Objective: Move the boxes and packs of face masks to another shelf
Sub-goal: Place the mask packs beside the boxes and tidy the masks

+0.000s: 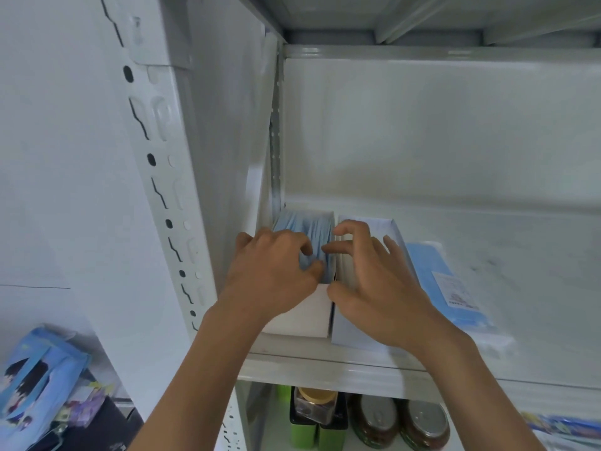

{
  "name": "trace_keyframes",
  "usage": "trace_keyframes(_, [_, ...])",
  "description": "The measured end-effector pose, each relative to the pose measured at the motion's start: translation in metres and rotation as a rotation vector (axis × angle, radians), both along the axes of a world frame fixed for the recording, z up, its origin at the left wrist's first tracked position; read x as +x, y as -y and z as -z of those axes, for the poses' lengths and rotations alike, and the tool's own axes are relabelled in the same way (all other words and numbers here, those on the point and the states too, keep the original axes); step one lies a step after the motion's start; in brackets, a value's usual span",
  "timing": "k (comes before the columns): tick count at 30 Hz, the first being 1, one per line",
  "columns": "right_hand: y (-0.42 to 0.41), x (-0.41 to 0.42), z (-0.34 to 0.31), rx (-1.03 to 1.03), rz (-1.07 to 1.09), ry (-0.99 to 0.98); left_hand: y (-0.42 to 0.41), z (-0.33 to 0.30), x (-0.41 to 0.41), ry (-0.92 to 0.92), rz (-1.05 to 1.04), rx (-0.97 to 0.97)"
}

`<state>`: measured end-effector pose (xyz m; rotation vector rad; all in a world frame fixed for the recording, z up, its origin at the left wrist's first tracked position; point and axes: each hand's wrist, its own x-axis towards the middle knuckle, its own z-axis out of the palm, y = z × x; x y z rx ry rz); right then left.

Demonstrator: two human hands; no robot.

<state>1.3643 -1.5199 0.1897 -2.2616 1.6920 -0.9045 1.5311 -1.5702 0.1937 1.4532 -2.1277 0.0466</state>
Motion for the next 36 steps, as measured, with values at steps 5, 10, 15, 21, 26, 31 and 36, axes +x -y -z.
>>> trace_keyframes(5, [-0.001, -0.002, 0.0, 0.021, -0.013, 0.04, 0.007, -0.008, -0.008, -0.068, 0.011, 0.175])
trace_keyframes(10, [-0.002, -0.004, -0.001, -0.001, 0.009, -0.001, 0.001, -0.006, -0.008, -0.47, 0.027, 0.061])
trace_keyframes(15, [0.001, -0.001, -0.002, -0.023, 0.008, -0.07, -0.006, -0.003, -0.004, -0.354, 0.054, 0.051])
trace_keyframes(21, [0.0, 0.002, -0.002, -0.039, 0.023, -0.141, -0.012, 0.002, 0.004, -0.158, 0.073, -0.098])
trace_keyframes(26, [-0.001, 0.004, -0.002, -0.048, 0.034, -0.211, -0.012, 0.001, 0.007, -0.026, -0.009, -0.059])
trace_keyframes(31, [-0.001, 0.005, 0.0, -0.03, -0.003, -0.299, -0.009, -0.006, 0.006, -0.114, 0.019, 0.051])
trace_keyframes(36, [-0.001, 0.004, 0.0, -0.014, -0.006, -0.296, -0.004, -0.004, 0.006, -0.296, 0.039, 0.032])
